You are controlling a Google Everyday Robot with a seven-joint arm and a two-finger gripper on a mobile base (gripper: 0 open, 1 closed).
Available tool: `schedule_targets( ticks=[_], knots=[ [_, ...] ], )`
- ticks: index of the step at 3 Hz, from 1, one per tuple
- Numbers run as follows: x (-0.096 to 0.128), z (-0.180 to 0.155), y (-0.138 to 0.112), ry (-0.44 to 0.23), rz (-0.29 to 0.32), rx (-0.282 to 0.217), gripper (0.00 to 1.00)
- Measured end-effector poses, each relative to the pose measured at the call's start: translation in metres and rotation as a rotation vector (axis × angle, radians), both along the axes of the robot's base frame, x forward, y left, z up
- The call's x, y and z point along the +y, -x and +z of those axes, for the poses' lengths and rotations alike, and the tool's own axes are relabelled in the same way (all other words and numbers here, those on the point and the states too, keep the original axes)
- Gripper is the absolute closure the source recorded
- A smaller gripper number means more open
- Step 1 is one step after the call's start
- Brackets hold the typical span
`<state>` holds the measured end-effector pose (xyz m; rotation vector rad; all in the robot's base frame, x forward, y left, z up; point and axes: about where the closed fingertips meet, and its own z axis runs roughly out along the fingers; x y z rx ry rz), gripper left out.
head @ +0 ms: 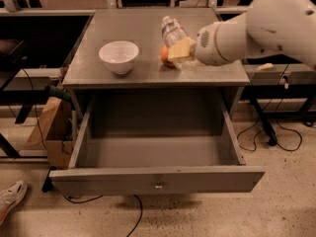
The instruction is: Place water bottle into top drawer
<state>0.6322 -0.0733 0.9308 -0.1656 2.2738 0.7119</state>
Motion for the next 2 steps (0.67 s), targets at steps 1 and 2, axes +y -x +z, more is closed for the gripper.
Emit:
schedule_targets(
  ticks=[1, 2],
  knots=[
    [-0.048, -0.007, 0.022, -0.106, 0.099, 0.051, 1.00],
    [-0.082, -0.013, 0.038, -0.061, 0.129, 0.046, 1.00]
  ],
)
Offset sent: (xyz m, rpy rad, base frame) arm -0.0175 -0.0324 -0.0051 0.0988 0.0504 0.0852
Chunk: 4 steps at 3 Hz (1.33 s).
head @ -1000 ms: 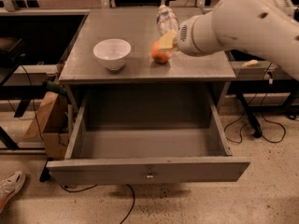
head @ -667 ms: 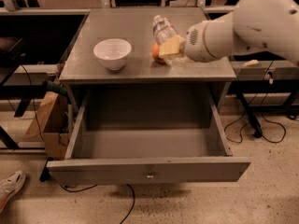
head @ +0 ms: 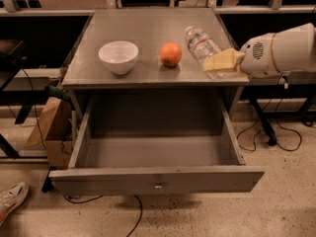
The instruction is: Place water bottle into top drawer
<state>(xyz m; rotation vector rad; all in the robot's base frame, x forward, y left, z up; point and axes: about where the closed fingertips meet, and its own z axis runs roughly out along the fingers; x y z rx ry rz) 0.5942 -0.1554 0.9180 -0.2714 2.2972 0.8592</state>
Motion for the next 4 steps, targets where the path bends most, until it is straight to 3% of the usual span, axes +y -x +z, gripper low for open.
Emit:
schedule_targets(
  ticks=[2, 3, 4],
  knots=[
    [0.009, -0.002, -0.003, 0.000, 0.039, -0.005, 1.00],
    [0.027, -0.018, 0.028, -0.072, 0.257, -0.020, 1.00],
    [0.038, -0.042, 0.066, -0.046, 0.498, -0.049, 1.00]
  ],
)
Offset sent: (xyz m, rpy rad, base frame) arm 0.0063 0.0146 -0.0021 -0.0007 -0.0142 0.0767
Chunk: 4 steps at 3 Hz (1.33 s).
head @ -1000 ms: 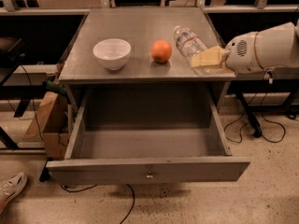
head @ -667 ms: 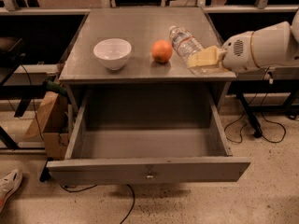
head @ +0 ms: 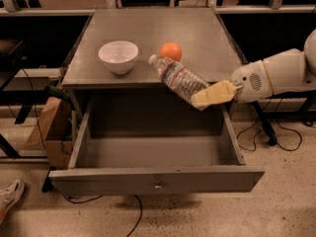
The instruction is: Place water bottle into top drawer
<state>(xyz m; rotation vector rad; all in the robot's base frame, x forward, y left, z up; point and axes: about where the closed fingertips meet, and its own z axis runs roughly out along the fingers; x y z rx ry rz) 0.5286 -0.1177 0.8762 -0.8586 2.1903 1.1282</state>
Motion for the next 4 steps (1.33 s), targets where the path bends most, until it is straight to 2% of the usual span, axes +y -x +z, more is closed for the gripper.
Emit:
schedule_targets(
  ticks=[1, 2, 3, 4],
  knots=[
    [0.012, -0.036, 0.021, 0.142, 0.169, -0.037, 1.00],
    [0.020, -0.073, 0.024, 0.314, 0.198, -0.038, 1.00],
    [0.027, -0.108, 0.012, 0.429, 0.103, -0.021, 1.00],
    [0.035, -0.133, -0.004, 0.474, -0.040, 0.006, 1.00]
  ],
)
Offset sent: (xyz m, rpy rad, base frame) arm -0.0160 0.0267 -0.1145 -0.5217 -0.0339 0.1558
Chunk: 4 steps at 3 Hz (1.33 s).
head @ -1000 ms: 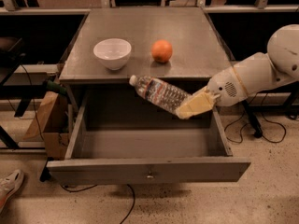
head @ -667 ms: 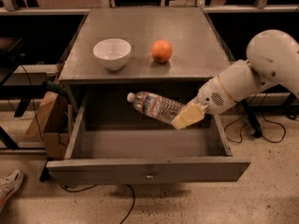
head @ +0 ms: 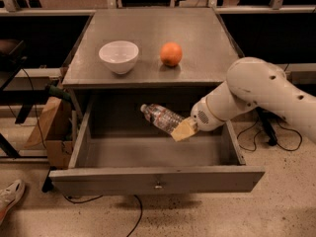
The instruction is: Place water bottle into top drawer
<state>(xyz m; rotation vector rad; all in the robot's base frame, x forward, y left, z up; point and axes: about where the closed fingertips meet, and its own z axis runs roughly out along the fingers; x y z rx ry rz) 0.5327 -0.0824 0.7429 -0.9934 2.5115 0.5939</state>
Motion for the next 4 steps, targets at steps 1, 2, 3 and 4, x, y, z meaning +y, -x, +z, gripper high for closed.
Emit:
schedule_targets(
  ticks=[1, 2, 3, 4],
  knots=[
    [0.020, -0.023, -0.016, 0.024, -0.127, -0.011, 1.00],
    [0.042, -0.042, -0.027, 0.045, -0.217, -0.011, 0.84],
    [0.060, -0.058, -0.033, 0.063, -0.283, 0.001, 0.61],
    [0.071, -0.072, -0.035, 0.079, -0.323, 0.018, 0.37]
  ],
)
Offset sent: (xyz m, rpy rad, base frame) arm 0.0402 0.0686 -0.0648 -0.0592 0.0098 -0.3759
